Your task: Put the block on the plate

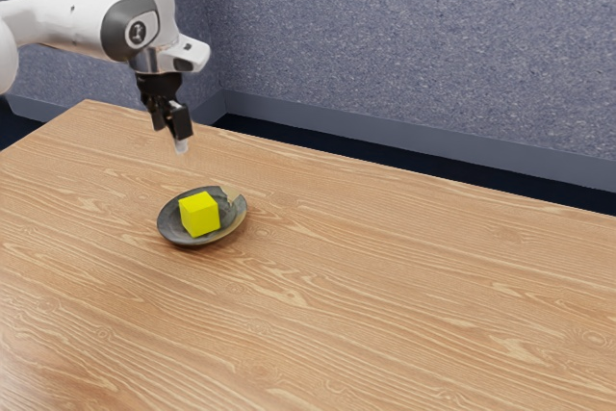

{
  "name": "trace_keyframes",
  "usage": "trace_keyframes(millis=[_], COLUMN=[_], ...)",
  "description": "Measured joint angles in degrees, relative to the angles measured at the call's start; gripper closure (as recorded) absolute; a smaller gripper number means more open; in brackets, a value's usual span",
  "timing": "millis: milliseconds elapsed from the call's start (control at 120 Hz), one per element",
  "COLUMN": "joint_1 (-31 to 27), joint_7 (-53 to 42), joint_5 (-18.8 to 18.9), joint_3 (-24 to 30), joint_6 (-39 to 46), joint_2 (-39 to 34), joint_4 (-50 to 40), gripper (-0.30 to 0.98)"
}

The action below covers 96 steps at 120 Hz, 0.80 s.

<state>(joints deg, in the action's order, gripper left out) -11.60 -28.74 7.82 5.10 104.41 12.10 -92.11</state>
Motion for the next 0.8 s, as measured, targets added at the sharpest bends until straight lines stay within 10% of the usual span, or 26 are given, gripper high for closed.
trace_keyframes(millis=[467, 800], joint_1=[2.7, 9.9], joint_7=[7.1, 15.6], joint_5=[-1.9, -3.1], joint_3=[-0.8, -10.7], joint_6=[-8.9, -15.5], joint_2=[-5.6, -7.3], joint_4=[1.6, 7.2], gripper=[0.00, 0.00])
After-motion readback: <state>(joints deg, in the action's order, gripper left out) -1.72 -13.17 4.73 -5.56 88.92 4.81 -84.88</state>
